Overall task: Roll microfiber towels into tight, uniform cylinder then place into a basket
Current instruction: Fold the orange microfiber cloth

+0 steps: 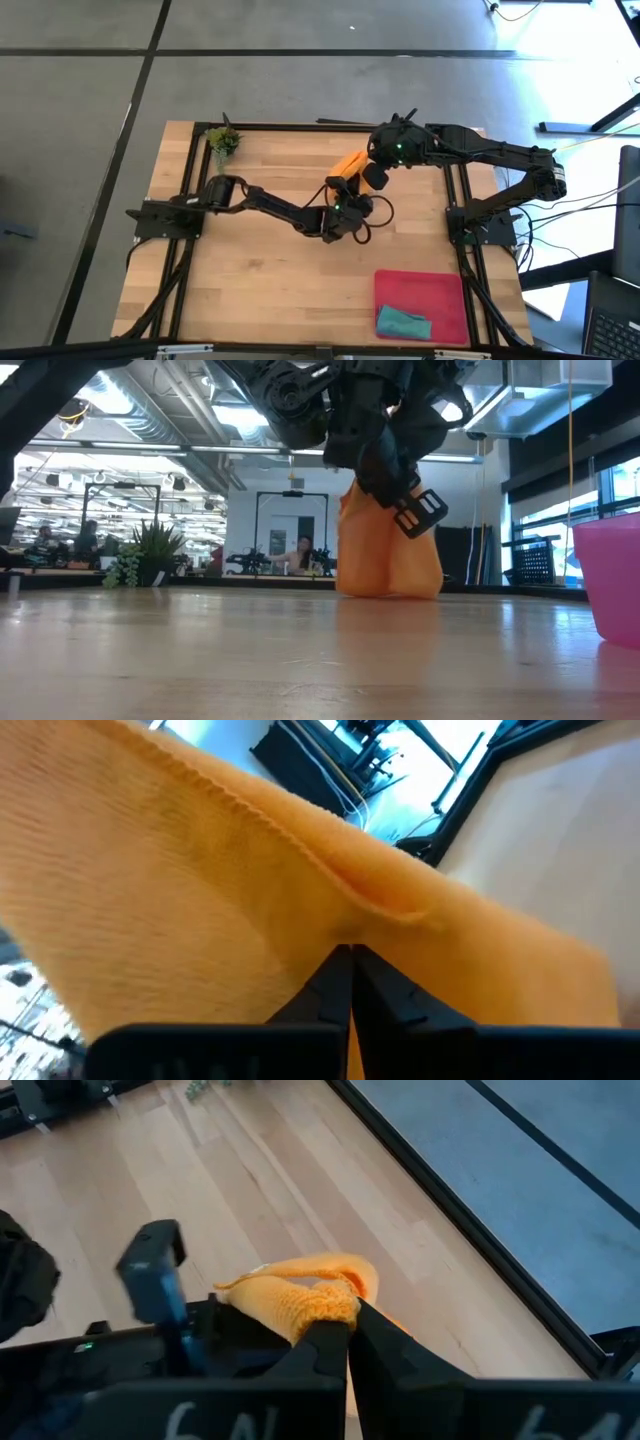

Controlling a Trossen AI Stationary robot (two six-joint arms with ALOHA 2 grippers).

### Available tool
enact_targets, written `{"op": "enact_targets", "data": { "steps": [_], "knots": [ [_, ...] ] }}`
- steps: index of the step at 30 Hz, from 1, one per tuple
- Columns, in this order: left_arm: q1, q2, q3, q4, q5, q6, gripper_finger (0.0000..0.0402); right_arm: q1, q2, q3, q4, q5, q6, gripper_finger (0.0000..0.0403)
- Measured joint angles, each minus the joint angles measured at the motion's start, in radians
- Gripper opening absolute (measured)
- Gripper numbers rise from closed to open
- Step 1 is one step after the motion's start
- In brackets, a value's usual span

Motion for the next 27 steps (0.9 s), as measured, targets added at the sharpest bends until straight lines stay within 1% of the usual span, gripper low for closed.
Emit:
{"op": "enact_targets", "data": {
  "steps": [2, 6, 10, 16, 21, 25, 27],
  "knots": [
    [-0.015, -0.003, 0.0, -0.001, -0.002, 0.024, 0.0001, 0.0, 0.0, 0.0, -0.009, 0.0, -0.001, 0.0005],
    [-0.056, -0.013, 0.0, 0.003, -0.057, 0.101, 0.0, 0.0, 0.0, 0.0, -0.038, 0.0, -0.002, 0.0005],
    [-0.097, -0.021, -0.001, -0.001, -0.107, 0.178, 0.0, 0.0, -0.003, 0.0, -0.105, -0.001, -0.002, 0.0005],
    [-0.147, -0.031, 0.0, 0.0, -0.114, 0.184, 0.0, 0.0, -0.01, 0.0, -0.178, -0.001, 0.001, 0.0005],
    [-0.174, -0.049, 0.001, 0.004, -0.117, 0.185, 0.0, 0.0, -0.012, 0.0, -0.184, -0.001, 0.006, 0.0005],
    [-0.193, -0.055, -0.001, -0.004, -0.159, 0.199, 0.0, 0.0, -0.012, 0.0, -0.181, -0.001, 0.011, 0.0005],
    [-0.206, -0.066, -0.001, 0.003, -0.18, 0.205, 0.0, 0.0, -0.012, 0.0, -0.169, -0.001, 0.042, 0.0005]
  ]
}}
